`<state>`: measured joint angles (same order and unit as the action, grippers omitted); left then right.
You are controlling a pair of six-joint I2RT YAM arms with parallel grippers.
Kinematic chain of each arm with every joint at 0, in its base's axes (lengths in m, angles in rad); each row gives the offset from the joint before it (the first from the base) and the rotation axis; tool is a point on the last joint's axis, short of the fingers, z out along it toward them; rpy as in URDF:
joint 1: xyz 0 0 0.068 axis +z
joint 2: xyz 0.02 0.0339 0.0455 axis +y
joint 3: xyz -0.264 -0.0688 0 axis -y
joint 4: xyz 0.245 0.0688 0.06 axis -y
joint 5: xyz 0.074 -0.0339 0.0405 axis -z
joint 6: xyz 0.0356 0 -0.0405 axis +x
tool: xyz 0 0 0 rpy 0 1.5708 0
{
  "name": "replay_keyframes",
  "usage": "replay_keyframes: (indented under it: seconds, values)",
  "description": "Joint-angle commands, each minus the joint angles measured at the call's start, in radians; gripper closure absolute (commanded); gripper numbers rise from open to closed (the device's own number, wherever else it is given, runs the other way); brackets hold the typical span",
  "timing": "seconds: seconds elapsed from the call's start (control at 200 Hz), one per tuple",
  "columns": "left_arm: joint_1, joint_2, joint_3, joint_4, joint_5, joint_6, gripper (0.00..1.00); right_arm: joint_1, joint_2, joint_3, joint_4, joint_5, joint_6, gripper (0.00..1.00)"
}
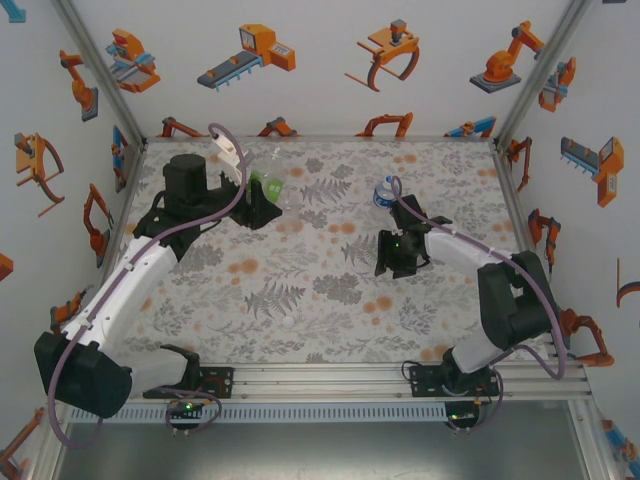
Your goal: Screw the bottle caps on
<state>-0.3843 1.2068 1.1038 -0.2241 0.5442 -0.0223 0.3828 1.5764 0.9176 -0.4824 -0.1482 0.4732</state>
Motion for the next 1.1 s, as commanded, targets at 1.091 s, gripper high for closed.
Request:
replay_keyframes:
  seconds: [1.091]
  values:
    - [0.013,-0.008,-0.007,0.038,0.028,-0.017,1.0,0.012,0.003,-0.177,0.6,-0.379,0.318,0.86]
